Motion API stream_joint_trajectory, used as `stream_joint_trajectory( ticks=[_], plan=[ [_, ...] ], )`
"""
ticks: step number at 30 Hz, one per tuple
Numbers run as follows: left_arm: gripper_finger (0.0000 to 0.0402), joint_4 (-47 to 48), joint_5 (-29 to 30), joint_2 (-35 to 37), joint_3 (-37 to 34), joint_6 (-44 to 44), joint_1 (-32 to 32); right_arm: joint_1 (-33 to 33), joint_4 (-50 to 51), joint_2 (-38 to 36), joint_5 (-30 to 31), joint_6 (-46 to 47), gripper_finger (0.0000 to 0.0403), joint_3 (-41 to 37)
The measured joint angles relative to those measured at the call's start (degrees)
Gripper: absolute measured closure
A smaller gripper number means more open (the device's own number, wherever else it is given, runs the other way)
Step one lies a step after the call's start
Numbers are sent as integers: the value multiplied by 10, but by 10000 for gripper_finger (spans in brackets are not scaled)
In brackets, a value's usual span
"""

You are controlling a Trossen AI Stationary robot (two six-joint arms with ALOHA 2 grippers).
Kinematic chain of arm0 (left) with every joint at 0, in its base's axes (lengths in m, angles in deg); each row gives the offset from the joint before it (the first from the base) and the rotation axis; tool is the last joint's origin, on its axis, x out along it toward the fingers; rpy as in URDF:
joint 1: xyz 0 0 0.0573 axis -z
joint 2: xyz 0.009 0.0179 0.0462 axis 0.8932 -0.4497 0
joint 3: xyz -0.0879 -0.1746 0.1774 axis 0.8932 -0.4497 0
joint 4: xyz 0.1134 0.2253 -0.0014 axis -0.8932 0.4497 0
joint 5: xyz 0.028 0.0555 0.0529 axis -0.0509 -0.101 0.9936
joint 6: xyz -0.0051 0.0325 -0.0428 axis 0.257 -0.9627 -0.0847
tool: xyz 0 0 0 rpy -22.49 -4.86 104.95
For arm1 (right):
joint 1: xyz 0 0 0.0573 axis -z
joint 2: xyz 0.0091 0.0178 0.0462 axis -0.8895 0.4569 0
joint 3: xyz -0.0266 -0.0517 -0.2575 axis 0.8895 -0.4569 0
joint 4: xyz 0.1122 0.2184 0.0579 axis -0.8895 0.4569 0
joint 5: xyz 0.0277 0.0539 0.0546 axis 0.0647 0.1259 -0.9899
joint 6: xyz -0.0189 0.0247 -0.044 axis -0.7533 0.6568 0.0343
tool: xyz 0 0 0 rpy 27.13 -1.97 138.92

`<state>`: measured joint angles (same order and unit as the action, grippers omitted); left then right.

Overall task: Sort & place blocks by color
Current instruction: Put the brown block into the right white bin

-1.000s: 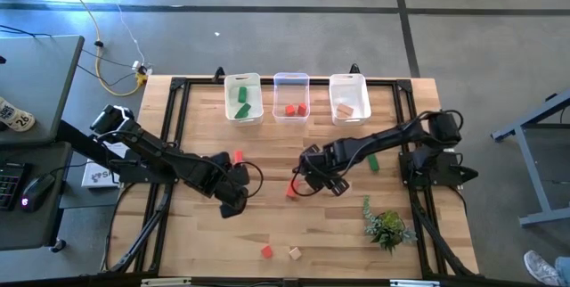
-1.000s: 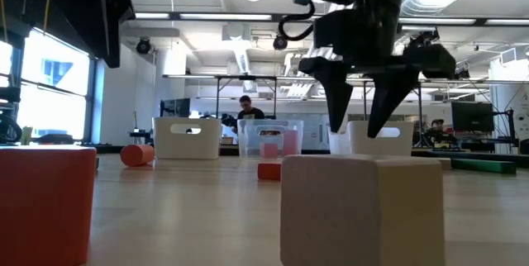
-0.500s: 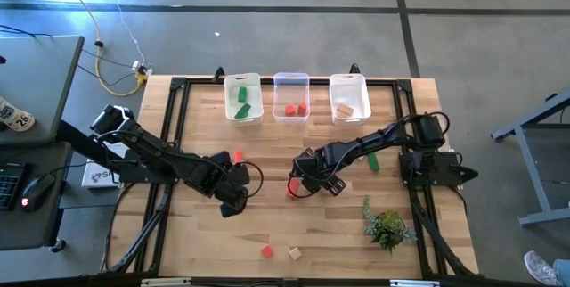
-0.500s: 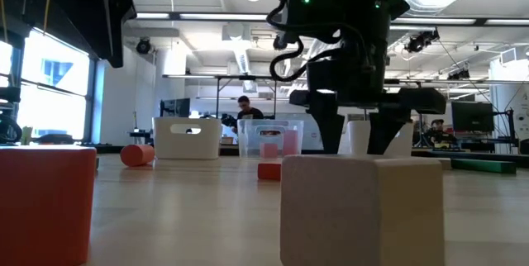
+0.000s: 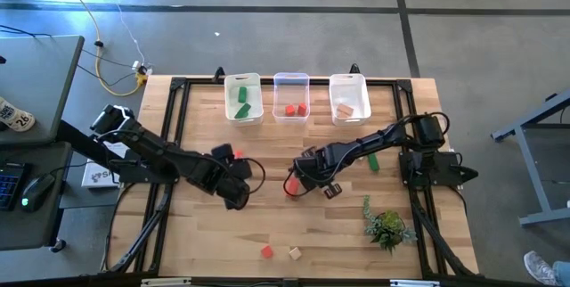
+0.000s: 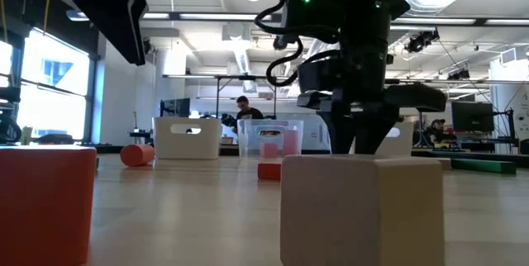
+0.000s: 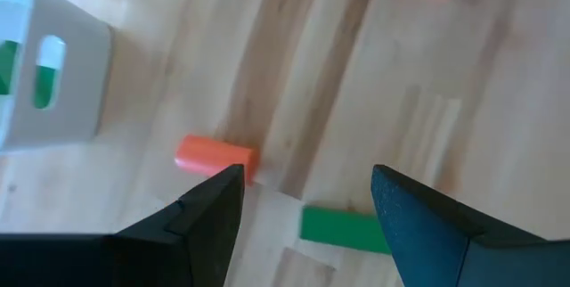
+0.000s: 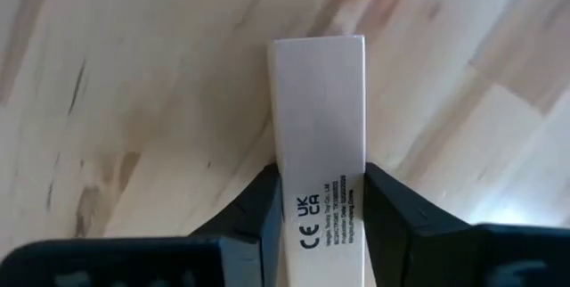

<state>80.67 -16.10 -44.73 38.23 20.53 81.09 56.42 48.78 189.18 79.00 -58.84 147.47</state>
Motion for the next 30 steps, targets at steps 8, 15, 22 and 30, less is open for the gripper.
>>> stream_joint_trajectory(
  ticks=[8,15,22,30],
  plan=[
    [167,0,8,0,-2,-16,-29,0,47,3,21,126,309,27],
    [167,-4,20,0,-2,-14,-36,1,86,5,114,172,309,73],
    [167,-4,39,0,-2,-14,-36,6,169,5,226,241,309,105],
    [167,-4,70,0,-2,-25,-36,30,249,4,315,331,309,133]
  ],
)
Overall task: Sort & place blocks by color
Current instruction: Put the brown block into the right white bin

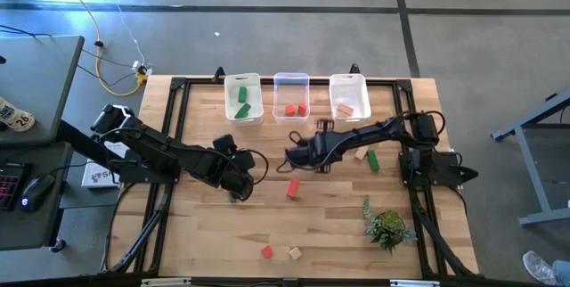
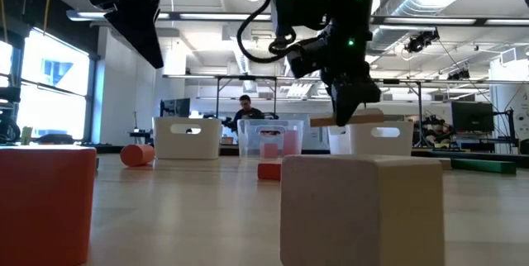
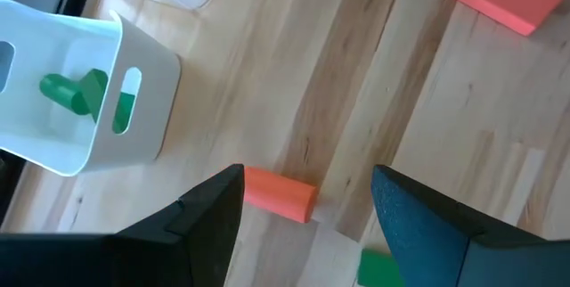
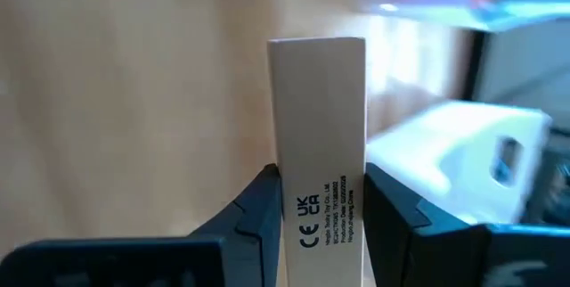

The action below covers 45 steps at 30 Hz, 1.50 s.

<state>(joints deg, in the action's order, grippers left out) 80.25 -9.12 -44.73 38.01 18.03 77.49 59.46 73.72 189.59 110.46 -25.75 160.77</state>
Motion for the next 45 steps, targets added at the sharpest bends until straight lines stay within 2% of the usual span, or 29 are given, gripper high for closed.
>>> stream_joint_trajectory(
  ticks=[9,16,20,22,26,33,38,45],
  plan=[
    [167,0,20,0,0,-13,0,59,70,-1,107,87,309,41],
    [167,0,26,0,0,-24,0,126,111,-2,150,138,309,84],
    [167,0,26,0,0,-23,0,175,129,-2,147,143,309,98],
    [167,0,26,0,0,-24,0,202,133,-2,132,143,309,98],
    [167,0,26,0,0,-24,0,259,131,-2,60,154,309,98],
    [167,0,26,0,0,-24,0,339,114,-2,-30,158,302,98],
    [167,0,26,0,0,-24,0,373,63,-2,-102,130,300,98],
    [167,0,11,0,0,-24,0,392,25,-2,-158,73,286,98]
  ],
)
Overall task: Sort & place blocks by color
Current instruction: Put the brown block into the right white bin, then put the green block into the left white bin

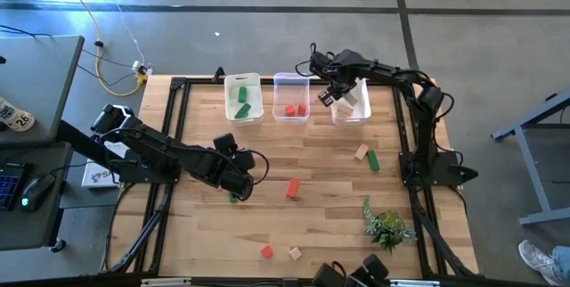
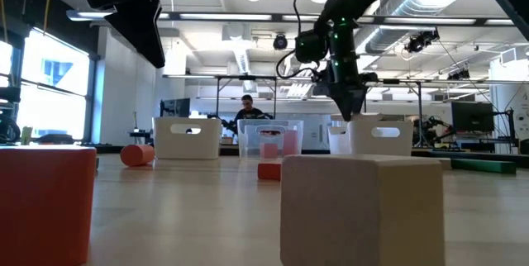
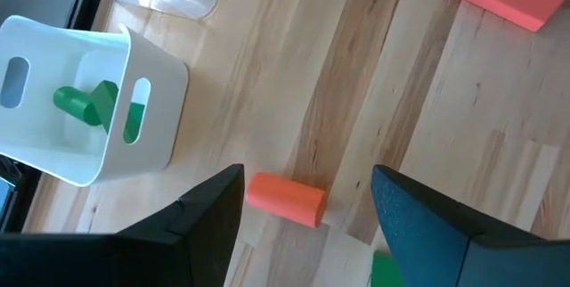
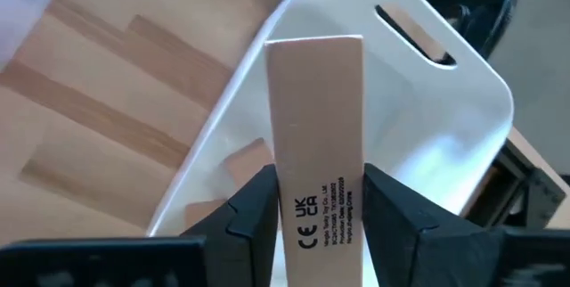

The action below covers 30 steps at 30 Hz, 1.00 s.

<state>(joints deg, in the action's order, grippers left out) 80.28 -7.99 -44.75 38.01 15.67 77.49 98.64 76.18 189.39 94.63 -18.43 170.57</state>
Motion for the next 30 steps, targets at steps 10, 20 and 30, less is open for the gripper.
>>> stream_joint_trajectory(
  ticks=[10,20,30],
  plan=[
    [167,0,-3,0,0,0,0,1,7,0,15,-14,201,0],
    [167,0,-3,0,0,0,0,-3,10,0,21,-18,202,0],
    [167,0,-37,0,0,14,0,-36,3,0,51,-36,222,17]
  ],
)
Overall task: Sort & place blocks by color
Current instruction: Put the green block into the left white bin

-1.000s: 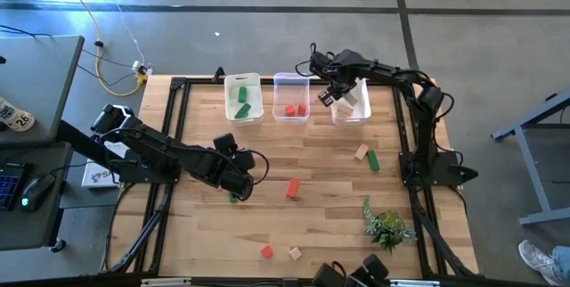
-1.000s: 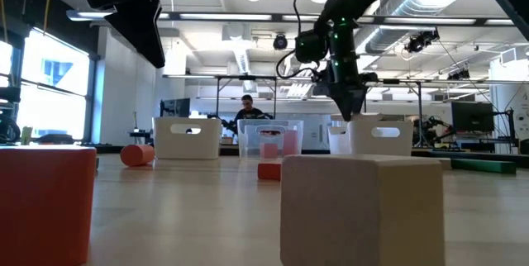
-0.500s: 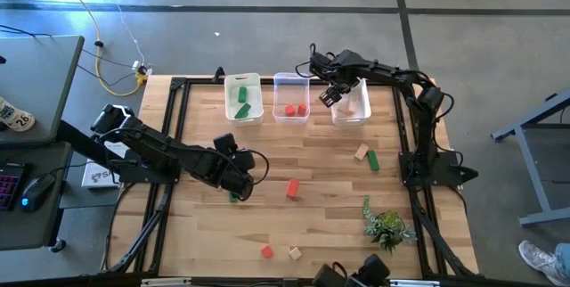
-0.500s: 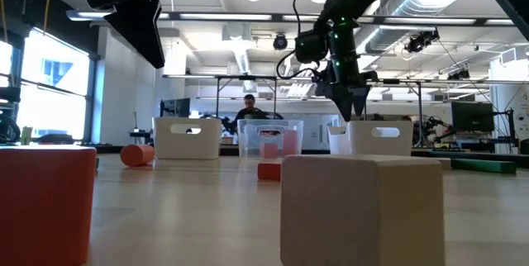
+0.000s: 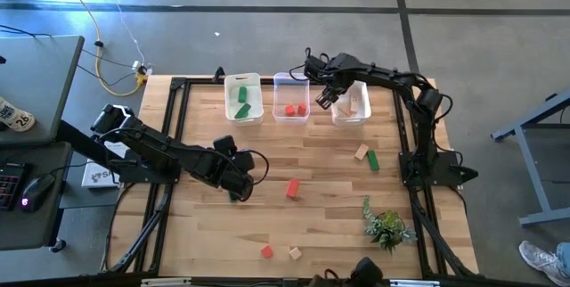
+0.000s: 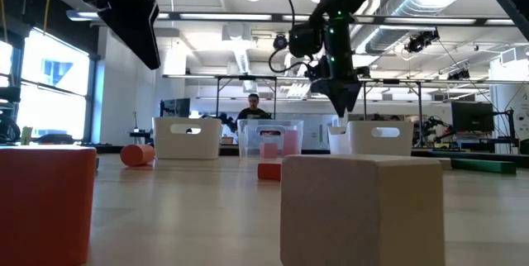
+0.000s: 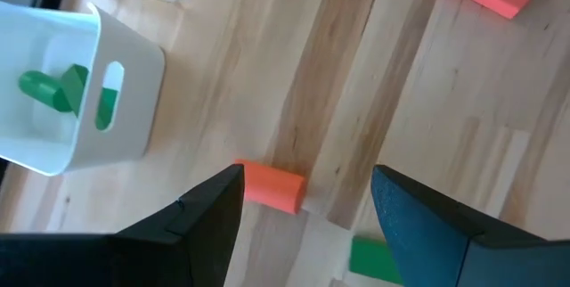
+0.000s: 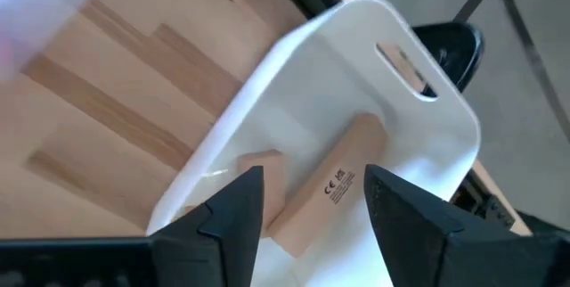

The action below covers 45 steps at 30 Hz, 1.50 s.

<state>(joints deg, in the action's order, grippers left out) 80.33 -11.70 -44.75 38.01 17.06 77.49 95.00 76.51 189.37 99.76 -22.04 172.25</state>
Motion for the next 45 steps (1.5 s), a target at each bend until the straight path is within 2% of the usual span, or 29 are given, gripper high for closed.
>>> stream_joint_trajectory(
  ticks=[13,23,31,40,45],
  plan=[
    [167,18,-16,0,0,113,0,-43,23,0,2,0,242,98],
    [167,104,-18,0,0,200,0,-69,55,0,0,5,243,97],
    [167,104,-28,0,0,206,0,-97,130,0,2,32,243,97],
    [167,112,-53,0,0,189,0,-132,136,0,2,52,243,97],
    [167,112,-67,0,0,186,1,-163,177,0,8,68,243,97]
  ],
)
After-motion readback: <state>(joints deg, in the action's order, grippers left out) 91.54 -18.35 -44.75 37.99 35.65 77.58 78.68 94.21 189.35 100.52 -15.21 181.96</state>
